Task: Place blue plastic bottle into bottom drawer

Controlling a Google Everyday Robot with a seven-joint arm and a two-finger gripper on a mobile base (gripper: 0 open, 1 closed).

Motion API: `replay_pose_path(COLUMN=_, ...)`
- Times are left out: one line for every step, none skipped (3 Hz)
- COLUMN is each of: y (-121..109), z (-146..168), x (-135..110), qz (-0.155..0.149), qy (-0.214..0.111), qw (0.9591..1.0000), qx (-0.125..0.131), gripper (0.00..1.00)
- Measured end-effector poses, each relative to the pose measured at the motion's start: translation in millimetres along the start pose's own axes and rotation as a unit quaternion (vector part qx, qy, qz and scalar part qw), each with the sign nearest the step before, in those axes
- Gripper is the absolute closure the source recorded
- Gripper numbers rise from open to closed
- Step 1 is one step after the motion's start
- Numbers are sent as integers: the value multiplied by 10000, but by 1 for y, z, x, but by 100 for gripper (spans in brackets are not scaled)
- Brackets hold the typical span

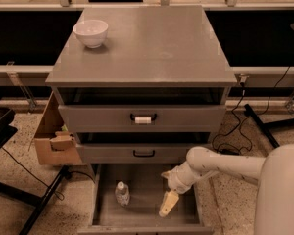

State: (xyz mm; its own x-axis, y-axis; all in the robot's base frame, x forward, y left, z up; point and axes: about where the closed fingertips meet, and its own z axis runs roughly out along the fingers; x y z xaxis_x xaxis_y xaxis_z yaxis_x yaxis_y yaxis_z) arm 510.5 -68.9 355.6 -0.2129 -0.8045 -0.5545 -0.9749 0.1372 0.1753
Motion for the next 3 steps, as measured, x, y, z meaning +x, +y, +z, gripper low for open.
replay_pose_path(y=19, z=-38, x=-11, qz=101, qy=683, qw=9971, qx=328, gripper=0)
replay_pose_path(y=47, z=-63, x=-16, qz=340, qy=956, qw=9941, qx=385, gripper=0)
replay_pose_path(y=42, z=-58, x=-13, qz=421, qy=906, qw=9941, qx=418, gripper=0)
